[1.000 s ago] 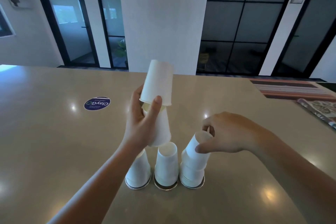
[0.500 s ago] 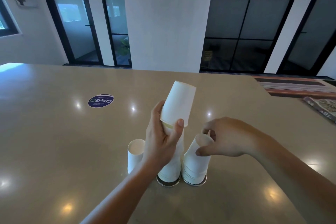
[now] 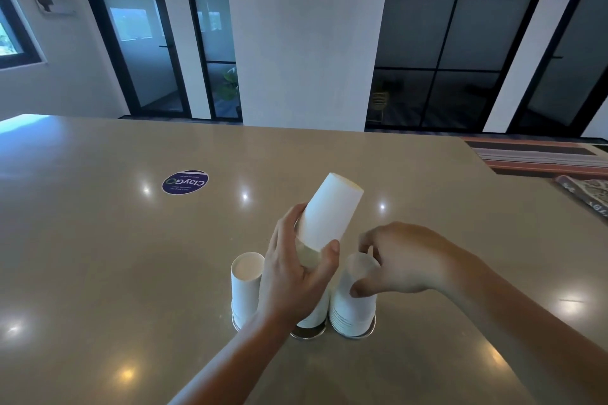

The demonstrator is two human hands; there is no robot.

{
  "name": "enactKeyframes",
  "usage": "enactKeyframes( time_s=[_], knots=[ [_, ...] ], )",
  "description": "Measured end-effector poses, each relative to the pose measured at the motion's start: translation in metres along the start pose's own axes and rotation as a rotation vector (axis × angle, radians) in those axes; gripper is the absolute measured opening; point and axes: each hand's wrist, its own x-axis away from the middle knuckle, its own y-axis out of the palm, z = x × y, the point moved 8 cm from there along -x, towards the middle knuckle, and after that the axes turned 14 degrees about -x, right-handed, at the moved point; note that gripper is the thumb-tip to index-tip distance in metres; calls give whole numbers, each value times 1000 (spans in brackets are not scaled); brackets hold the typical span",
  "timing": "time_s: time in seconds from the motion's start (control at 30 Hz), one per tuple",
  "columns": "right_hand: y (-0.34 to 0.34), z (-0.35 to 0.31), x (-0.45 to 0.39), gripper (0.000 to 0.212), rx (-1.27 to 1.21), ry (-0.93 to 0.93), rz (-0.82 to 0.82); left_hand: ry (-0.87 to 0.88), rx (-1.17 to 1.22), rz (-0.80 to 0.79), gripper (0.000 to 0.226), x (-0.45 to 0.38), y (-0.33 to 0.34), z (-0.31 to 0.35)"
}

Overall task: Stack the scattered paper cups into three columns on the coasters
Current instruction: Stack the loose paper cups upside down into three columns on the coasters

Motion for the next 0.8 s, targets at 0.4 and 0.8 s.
enactKeyframes(
  time_s=[0.4,0.8],
  knots=[
    [-72,-82,9,78,-847,-552,144,155,95,188,64,-13,-63,2],
    [-13,-139,-43,43,-403,-495,97,-192,-243,-379,129,35,-52,-136]
  ],
)
